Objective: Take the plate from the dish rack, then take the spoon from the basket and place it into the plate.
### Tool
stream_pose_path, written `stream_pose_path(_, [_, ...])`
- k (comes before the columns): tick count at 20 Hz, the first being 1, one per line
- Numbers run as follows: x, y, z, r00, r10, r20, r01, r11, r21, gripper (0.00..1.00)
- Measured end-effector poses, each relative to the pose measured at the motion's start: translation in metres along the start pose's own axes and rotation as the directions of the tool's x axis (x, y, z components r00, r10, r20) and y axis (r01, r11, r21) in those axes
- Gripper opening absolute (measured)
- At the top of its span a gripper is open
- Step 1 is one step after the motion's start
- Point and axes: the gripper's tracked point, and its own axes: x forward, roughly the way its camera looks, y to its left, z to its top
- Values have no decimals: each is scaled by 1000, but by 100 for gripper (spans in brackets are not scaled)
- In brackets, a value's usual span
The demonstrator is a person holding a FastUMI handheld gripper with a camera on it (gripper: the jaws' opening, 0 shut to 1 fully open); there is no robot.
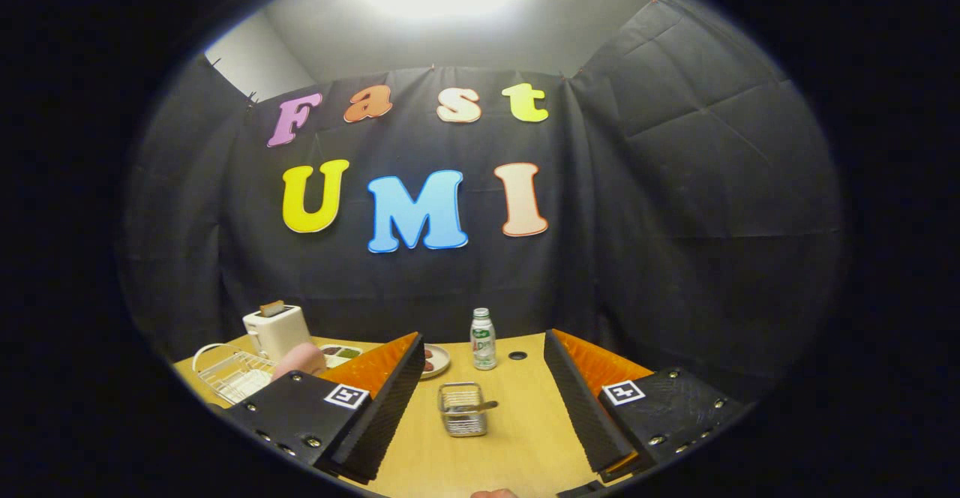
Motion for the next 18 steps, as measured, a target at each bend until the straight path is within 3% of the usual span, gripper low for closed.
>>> stream_pose_path(5, [38, 90, 3, 975, 178, -131, -172, 983, 57, 98])
stream_pose_path(7, [52, 122, -10, 944, 244, -221, -232, 970, 80, 98])
stream_pose_path(9, [62, 154, -23, 900, 307, -310, -288, 952, 108, 98])
stream_pose_path(13, [79, 196, -66, 779, 368, -508, -332, 929, 164, 98])
stream_pose_path(18, [108, 223, -110, 657, 348, -669, -294, 935, 198, 98])
